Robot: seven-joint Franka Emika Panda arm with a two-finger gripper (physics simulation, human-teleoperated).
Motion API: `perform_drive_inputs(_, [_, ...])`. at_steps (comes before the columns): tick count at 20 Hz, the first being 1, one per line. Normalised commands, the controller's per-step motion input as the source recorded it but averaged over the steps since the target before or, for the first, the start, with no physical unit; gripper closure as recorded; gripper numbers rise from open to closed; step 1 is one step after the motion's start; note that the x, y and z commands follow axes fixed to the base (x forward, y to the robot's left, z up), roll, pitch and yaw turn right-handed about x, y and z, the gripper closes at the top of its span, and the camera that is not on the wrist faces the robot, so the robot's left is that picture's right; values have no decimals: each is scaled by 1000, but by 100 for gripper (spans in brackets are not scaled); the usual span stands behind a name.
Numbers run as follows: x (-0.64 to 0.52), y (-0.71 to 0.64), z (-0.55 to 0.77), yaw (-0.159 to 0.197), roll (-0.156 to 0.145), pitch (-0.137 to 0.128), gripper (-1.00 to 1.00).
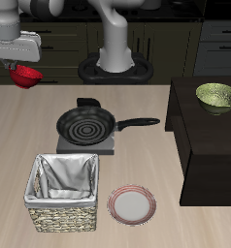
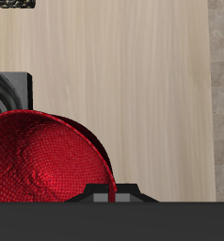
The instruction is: Place the red bowl on the plate
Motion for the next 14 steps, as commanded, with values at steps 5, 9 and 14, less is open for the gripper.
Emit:
perform_drive_inputs(5, [11,496,307,44,43,-45,100])
perform_drive_inputs(9, [107,449,254,2,41,-28,100])
perform_drive_inputs(14, [129,274,208,-7,25,-26,100])
